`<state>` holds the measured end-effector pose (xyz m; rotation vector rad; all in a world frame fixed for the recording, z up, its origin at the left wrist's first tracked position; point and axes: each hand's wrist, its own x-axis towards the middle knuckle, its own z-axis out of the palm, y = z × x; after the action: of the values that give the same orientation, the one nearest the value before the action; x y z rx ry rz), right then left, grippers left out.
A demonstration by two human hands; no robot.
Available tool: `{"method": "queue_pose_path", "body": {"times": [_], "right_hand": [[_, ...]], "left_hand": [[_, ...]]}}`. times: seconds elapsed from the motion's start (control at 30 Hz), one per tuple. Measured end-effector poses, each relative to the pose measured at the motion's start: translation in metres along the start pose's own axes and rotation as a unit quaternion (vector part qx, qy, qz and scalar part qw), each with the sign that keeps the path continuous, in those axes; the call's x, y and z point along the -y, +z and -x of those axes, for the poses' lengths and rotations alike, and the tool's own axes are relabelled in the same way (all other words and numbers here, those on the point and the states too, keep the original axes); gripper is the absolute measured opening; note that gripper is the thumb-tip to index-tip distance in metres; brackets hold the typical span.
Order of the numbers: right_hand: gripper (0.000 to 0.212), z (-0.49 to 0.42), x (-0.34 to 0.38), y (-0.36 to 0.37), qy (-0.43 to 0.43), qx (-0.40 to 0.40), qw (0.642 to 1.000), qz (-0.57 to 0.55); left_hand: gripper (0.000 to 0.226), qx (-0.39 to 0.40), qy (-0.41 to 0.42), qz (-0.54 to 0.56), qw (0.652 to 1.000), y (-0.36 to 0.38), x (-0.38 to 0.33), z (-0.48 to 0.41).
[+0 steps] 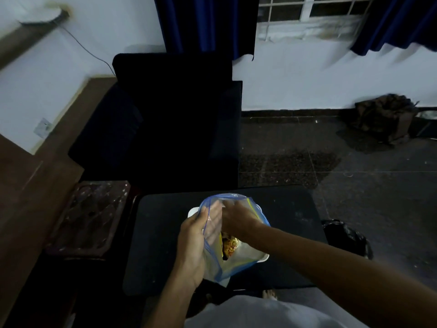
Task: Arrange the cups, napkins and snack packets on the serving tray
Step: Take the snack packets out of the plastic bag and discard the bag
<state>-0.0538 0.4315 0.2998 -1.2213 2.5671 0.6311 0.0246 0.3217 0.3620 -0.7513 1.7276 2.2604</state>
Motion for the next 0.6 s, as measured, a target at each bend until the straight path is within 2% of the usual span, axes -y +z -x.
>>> {"method": "queue_pose_path", "body": {"times": [0.07, 0.2, 0.4, 0.47, 0.53, 0.6], "right_hand": [[0.030, -0.004, 0.006, 0.003, -0.030, -0.024, 0.999, 0.014], [0.027, -0.010, 0.023, -0.006, -0.073, -0.043, 0.995, 0.058], [0.023, 0.017, 0.033, -0.062, -0.074, -0.079, 0.994, 0.010], [0.024, 0.035, 0.032, -0.080, -0.058, -0.088, 0.994, -0.032], [0.025, 0.056, 0.029, -0.095, -0.032, -0.087, 0.987, -0.129], [0.028, 0.079, 0.025, -0.105, 0.018, -0.093, 0.966, -0.239]], "left_hand": [[0.041, -0.011, -0.002, 0.010, 1.000, -0.009, 0.000, 0.001], [0.040, -0.030, -0.011, 0.013, 0.999, -0.029, 0.002, 0.000], [0.035, -0.070, -0.030, 0.010, 0.997, -0.056, 0.008, -0.003], [0.035, -0.055, -0.029, 0.020, 0.998, -0.063, 0.010, -0.004], [0.035, -0.044, -0.019, 0.033, 0.998, -0.069, 0.012, -0.003], [0.035, -0.047, -0.007, 0.034, 0.998, -0.072, 0.014, 0.001]]}}
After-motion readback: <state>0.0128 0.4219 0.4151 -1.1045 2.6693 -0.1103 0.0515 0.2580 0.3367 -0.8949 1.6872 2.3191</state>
